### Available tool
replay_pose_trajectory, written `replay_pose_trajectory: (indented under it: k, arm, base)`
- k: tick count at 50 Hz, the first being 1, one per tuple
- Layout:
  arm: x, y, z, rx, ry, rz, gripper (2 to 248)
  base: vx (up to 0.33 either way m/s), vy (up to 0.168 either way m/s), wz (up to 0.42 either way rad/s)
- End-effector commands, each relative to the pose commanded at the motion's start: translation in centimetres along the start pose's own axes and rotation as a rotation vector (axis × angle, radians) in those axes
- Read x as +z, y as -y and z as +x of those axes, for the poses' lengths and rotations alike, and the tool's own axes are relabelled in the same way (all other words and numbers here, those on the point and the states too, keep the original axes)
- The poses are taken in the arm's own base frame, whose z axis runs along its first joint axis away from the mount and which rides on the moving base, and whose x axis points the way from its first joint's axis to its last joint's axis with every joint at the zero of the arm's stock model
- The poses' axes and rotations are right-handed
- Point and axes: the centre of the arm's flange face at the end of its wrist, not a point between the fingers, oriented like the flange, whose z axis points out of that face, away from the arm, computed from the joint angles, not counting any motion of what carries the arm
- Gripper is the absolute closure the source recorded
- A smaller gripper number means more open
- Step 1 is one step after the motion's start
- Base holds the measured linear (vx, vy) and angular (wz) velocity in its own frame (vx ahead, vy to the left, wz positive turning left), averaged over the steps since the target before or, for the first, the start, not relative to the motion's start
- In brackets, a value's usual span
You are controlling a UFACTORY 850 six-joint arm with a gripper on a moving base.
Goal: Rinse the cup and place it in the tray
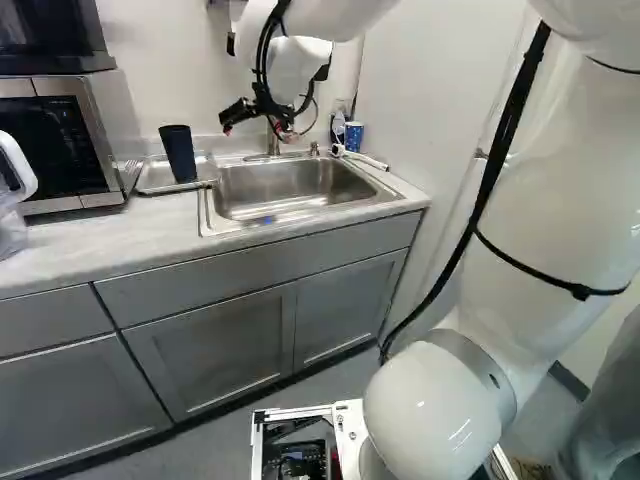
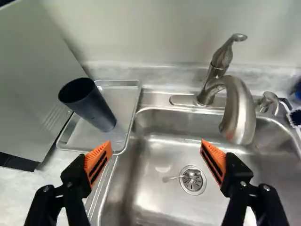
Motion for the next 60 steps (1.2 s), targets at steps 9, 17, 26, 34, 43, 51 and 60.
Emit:
replay_pose_trajectory:
  k: [9, 17, 26, 34, 43, 51, 60]
  arm:
    - [-0.7, -1.1, -0.8, 0.029, 0.042, -0.004, 3]
    - [-1.4, -2.2, -1.6, 0.056, 0.077, -0.008, 3]
    - [-2.1, -3.3, -2.3, 0.087, 0.109, -0.013, 3]
    - [-2.7, -4.4, -2.8, 0.111, 0.12, -0.025, 3]
    - [-2.8, -4.6, -2.9, 0.114, 0.12, -0.029, 3]
    - [-2.8, -4.6, -2.9, 0.114, 0.12, -0.029, 3]
    - [-2.8, -4.6, -2.9, 0.114, 0.12, -0.029, 3]
  base:
    - [0.0, 0.0, 0.0]
    - [0.0, 0.0, 0.0]
    - [0.0, 0.0, 0.0]
    - [0.0, 0.0, 0.0]
    - [0.0, 0.0, 0.0]
    - [0.0, 0.0, 0.0]
    - [0.0, 0.0, 0.0]
